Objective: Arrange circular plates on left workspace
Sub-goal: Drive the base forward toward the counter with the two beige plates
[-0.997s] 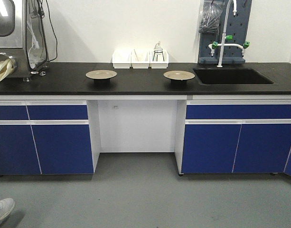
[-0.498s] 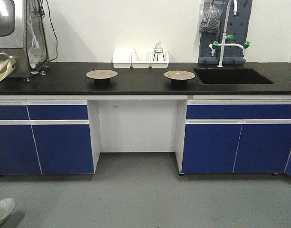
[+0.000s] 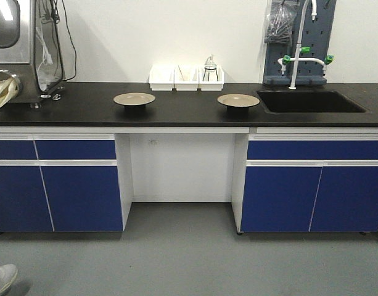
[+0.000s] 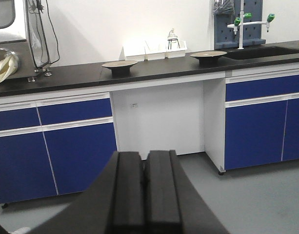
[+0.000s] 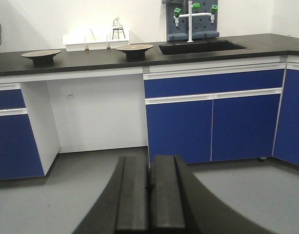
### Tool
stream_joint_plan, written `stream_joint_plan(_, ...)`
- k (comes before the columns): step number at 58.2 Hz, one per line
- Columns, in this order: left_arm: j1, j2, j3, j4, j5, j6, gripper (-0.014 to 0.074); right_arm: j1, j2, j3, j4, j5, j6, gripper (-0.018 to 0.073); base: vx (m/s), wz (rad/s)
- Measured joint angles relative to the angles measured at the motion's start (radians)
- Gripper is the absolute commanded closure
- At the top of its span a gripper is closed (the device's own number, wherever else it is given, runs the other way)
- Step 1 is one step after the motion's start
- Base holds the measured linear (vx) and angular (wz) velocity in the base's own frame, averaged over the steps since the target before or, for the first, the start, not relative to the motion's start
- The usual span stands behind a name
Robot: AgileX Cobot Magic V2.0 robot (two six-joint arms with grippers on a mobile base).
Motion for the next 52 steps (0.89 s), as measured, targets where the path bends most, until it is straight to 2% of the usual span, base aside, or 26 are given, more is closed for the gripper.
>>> stream_joint_plan(52, 0.000, 0.000, 0.000, 0.000, 0.000, 0.000, 0.0594, 0.000, 0.000, 0.000, 0.000, 0.000, 0.000, 0.0564, 0.33, 0.08)
